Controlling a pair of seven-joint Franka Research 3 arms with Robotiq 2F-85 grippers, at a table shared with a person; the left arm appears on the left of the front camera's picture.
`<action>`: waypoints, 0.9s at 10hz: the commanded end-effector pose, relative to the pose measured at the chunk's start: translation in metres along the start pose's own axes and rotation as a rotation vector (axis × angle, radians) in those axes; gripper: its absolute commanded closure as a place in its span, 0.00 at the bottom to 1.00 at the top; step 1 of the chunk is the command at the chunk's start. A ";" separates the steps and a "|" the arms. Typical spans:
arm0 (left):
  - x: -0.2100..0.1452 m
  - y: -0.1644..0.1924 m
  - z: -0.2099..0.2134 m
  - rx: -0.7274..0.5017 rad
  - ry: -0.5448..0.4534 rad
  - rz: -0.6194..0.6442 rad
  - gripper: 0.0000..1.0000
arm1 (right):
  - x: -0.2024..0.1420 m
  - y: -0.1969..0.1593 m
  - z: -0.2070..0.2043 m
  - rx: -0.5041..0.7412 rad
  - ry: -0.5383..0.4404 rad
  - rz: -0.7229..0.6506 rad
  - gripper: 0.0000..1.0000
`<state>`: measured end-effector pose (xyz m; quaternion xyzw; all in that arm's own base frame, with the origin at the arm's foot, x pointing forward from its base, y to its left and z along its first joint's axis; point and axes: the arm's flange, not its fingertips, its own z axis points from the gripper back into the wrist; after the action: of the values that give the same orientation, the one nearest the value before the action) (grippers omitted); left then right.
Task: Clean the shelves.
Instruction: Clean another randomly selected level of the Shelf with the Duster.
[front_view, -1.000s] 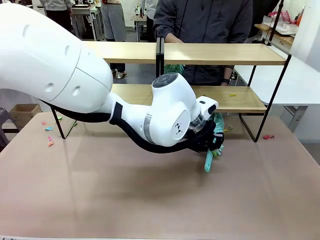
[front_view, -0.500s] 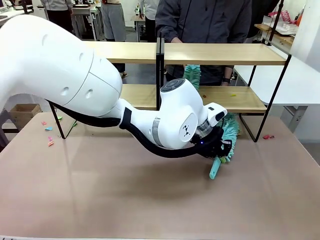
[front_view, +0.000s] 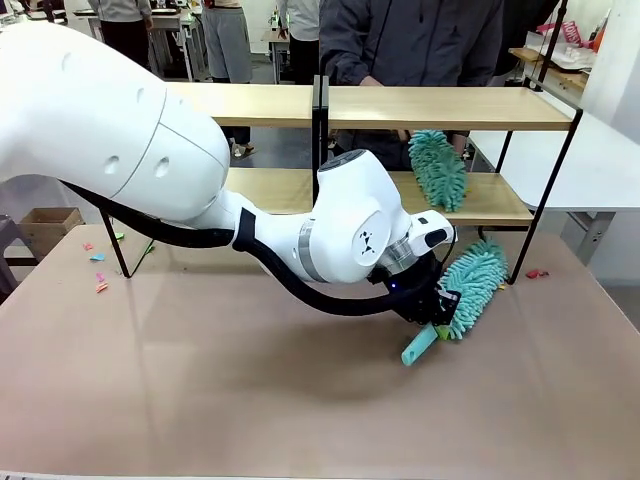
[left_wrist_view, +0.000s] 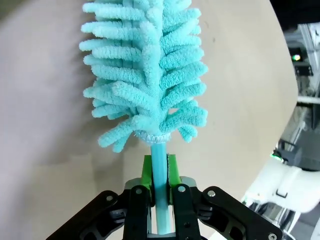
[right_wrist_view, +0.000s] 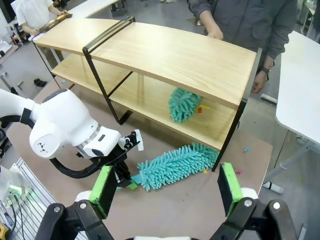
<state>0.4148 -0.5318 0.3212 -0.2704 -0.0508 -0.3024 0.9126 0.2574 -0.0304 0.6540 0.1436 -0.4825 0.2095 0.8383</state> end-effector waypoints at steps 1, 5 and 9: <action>-0.007 0.001 0.014 -0.135 0.083 -0.053 0.87 | 0.000 -0.001 0.000 0.003 -0.003 -0.001 0.00; -0.049 -0.002 0.040 -0.151 0.281 -0.131 0.87 | 0.000 -0.001 0.000 0.003 -0.003 -0.001 0.00; -0.085 0.003 0.067 -0.319 0.287 -0.239 0.87 | 0.000 -0.001 0.000 0.003 -0.003 -0.001 0.00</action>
<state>0.3560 -0.4740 0.3520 -0.3275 0.1076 -0.4547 0.8213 0.2574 -0.0304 0.6539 0.1436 -0.4824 0.2095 0.8383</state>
